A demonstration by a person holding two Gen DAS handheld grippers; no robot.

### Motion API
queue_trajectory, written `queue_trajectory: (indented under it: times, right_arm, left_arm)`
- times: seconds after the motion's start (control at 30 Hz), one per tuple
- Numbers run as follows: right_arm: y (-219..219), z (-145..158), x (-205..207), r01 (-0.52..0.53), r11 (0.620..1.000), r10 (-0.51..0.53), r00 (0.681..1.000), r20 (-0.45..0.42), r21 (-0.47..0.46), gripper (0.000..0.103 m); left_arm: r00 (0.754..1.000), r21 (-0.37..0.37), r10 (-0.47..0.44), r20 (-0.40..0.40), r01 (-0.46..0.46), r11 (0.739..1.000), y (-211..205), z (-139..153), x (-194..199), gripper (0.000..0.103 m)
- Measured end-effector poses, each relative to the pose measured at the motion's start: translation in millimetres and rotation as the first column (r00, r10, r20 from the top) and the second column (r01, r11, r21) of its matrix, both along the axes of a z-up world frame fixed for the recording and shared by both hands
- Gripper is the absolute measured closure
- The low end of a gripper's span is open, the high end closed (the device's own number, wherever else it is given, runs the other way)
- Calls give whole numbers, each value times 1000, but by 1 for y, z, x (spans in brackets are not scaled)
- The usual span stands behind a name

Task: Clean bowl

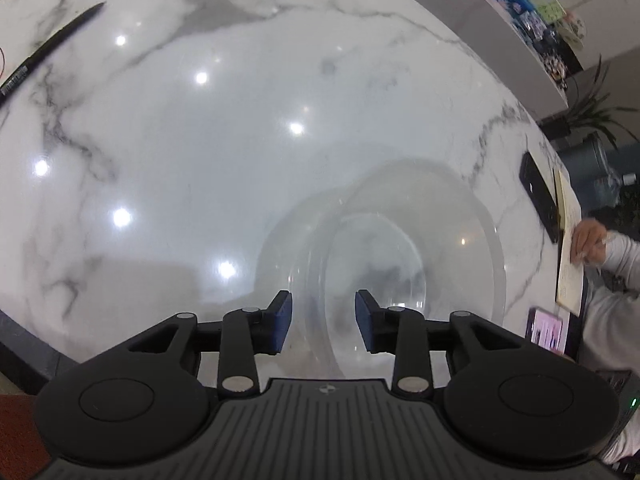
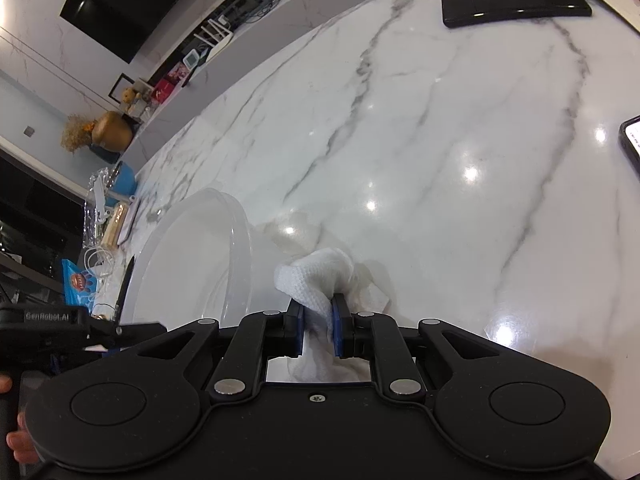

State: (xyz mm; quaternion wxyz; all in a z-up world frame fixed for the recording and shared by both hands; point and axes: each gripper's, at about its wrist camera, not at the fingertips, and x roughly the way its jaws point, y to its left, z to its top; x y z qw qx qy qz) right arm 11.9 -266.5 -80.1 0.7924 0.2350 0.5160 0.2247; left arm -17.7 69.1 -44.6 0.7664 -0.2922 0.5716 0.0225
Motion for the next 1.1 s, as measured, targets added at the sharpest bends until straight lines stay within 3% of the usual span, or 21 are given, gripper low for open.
queue_trajectory:
  times: [0.1, 0.33, 0.43, 0.8, 0.9, 1.0, 1.1]
  right_arm:
    - [-2, 3, -1, 11, 1000, -11, 1000, 11, 3, 90]
    - [-29, 14, -3, 117, 983, -125, 991, 52, 142, 90]
    - [-36, 15, -4, 133, 969, -146, 988, 48, 208, 90]
    - [-34, 14, -2, 143, 969, -157, 986, 53, 202, 90]
    - [-34, 14, -2, 146, 969, -159, 986, 54, 200, 90]
    - [-33, 13, -1, 148, 969, -162, 985, 55, 198, 90]
    - [-33, 13, -1, 151, 969, -165, 985, 57, 197, 90]
  left_arm:
    - [1000, 11, -15, 0, 15, 1000, -3, 0, -1, 85]
    - [999, 69, -16, 30, 14, 998, 1, 5, 5, 92]
    - [999, 79, -22, 35, 19, 997, 2, 5, 9, 92]
    - [998, 99, -60, 29, 57, 993, -8, 3, 12, 92]
    - [998, 99, -60, 21, 57, 993, -10, 2, 12, 91]
    - [998, 98, -59, 13, 58, 993, -12, 2, 11, 71]
    - [998, 107, -69, 5, 68, 992, -15, 1, 10, 67]
